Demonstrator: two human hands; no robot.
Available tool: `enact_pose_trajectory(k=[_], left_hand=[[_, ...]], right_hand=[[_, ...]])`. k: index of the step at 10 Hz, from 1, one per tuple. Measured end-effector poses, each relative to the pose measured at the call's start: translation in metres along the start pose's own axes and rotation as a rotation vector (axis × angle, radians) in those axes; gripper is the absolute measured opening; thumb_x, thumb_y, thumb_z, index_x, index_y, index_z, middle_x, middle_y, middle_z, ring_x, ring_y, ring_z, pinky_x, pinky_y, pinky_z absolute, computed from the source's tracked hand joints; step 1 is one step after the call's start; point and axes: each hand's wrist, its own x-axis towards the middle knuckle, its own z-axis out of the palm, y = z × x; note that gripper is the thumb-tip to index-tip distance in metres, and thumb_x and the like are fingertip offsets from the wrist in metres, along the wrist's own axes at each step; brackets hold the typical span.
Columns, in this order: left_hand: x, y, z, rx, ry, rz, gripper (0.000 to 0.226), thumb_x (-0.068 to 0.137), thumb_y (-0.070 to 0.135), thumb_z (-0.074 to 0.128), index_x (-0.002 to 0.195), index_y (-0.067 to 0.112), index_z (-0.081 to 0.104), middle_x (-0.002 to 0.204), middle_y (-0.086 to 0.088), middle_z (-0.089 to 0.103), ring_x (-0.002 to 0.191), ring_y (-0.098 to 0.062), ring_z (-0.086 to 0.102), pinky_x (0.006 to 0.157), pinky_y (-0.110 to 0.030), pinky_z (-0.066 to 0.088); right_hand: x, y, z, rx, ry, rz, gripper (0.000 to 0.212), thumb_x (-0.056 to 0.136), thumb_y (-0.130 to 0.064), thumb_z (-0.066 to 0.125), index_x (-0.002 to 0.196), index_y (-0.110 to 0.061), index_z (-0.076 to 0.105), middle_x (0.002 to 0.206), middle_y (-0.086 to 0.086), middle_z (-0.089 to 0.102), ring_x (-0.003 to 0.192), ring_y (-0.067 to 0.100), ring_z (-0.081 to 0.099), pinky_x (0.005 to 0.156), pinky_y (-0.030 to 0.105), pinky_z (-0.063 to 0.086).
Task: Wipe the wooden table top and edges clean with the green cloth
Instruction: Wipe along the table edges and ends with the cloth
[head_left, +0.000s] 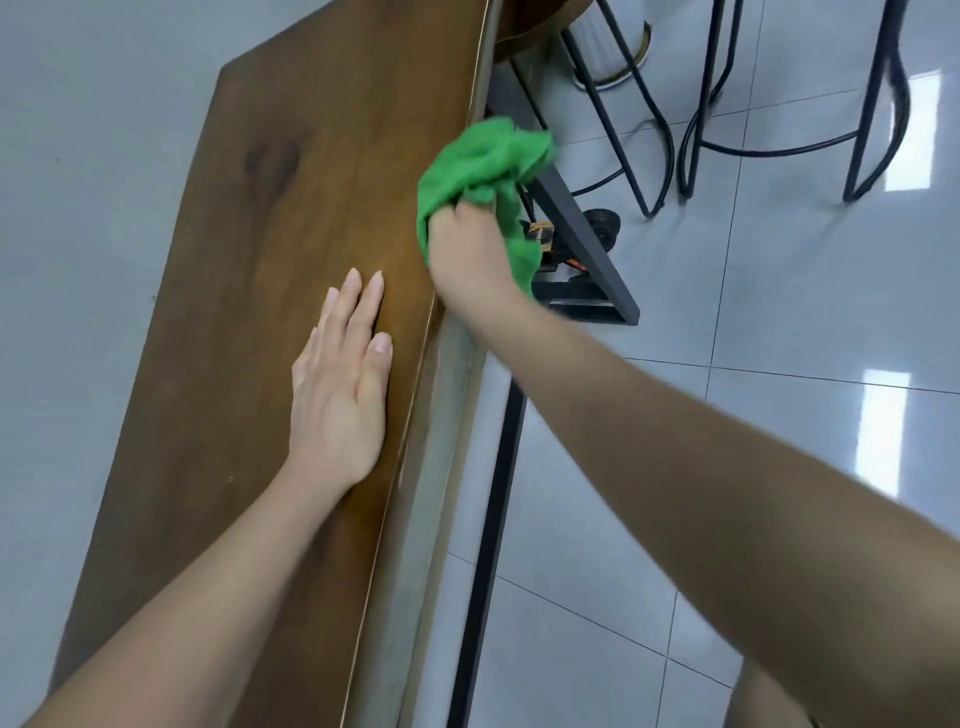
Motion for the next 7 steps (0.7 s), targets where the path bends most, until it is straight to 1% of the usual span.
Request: enact_pose_trajectory(k=[1, 2, 3, 4, 5, 6, 7], left_hand=[[0.002, -0.001, 0.001, -0.017, -0.023, -0.017, 0.057, 0.118, 0.052, 0.016, 0.175, 0.044, 0.018, 0.182, 0.025, 0.008, 0.167, 0.002, 0.001, 0.133, -0.05, 0.014], [0.001, 0.001, -0.002, -0.003, -0.027, -0.023, 0.058, 0.118, 0.052, 0.013, 0.175, 0.043, 0.017, 0.182, 0.024, 0.007, 0.167, 0.001, 0.0, 0.134, -0.05, 0.012], [0.001, 0.001, -0.003, 0.003, -0.025, -0.02, 0.057, 0.118, 0.048, 0.017, 0.175, 0.042, 0.018, 0.182, 0.024, 0.009, 0.167, 0.001, 0.001, 0.133, -0.046, 0.013], [0.001, 0.002, -0.003, 0.005, -0.026, -0.02, 0.057, 0.118, 0.047, 0.018, 0.175, 0.042, 0.019, 0.182, 0.024, 0.009, 0.167, 0.002, 0.001, 0.13, -0.039, 0.01], [0.002, 0.002, -0.004, 0.003, -0.032, -0.022, 0.057, 0.118, 0.05, 0.017, 0.174, 0.043, 0.019, 0.182, 0.024, 0.009, 0.167, 0.002, 0.001, 0.13, -0.041, 0.01], [0.003, 0.002, -0.004, 0.008, -0.03, -0.023, 0.057, 0.118, 0.051, 0.016, 0.174, 0.044, 0.019, 0.182, 0.024, 0.009, 0.167, 0.002, 0.002, 0.131, -0.045, 0.012], [0.005, 0.001, -0.005, 0.009, -0.041, -0.006, 0.057, 0.118, 0.054, 0.013, 0.174, 0.045, 0.017, 0.182, 0.024, 0.008, 0.167, 0.001, 0.001, 0.13, -0.043, 0.011]], right_hand=[[-0.088, 0.037, 0.022, -0.591, 0.171, -0.36, 0.056, 0.098, -0.006, 0.028, 0.124, 0.007, 0.075, 0.12, 0.029, 0.076, 0.116, 0.043, 0.072, 0.102, 0.037, 0.056], [-0.185, 0.075, 0.04, -0.329, -0.065, -0.182, 0.042, 0.104, -0.012, 0.036, 0.131, 0.0, 0.066, 0.114, 0.018, 0.075, 0.106, 0.033, 0.071, 0.094, 0.028, 0.056], [-0.247, 0.106, 0.06, -0.386, -0.072, -0.141, 0.041, 0.109, -0.001, 0.013, 0.114, -0.011, 0.053, 0.083, 0.003, 0.075, 0.087, 0.022, 0.066, 0.088, 0.03, 0.05], [-0.277, 0.108, 0.058, -0.663, -0.106, -0.197, 0.051, 0.112, -0.01, -0.003, 0.11, -0.027, 0.045, 0.075, -0.024, 0.068, 0.083, -0.004, 0.06, 0.091, 0.022, 0.041], [-0.27, 0.106, 0.056, -0.709, -0.173, -0.335, 0.047, 0.093, 0.005, 0.026, 0.087, -0.015, 0.068, 0.067, -0.005, 0.065, 0.062, 0.014, 0.065, 0.07, 0.023, 0.044], [-0.221, 0.089, 0.046, -0.768, -0.227, -0.366, 0.063, 0.088, -0.007, 0.018, 0.102, 0.001, 0.079, 0.094, 0.013, 0.074, 0.09, 0.028, 0.072, 0.086, 0.029, 0.053], [-0.191, 0.069, 0.036, -0.812, -0.188, -0.443, 0.063, 0.094, -0.008, 0.019, 0.119, 0.013, 0.073, 0.109, 0.025, 0.076, 0.105, 0.041, 0.073, 0.101, 0.043, 0.058]])
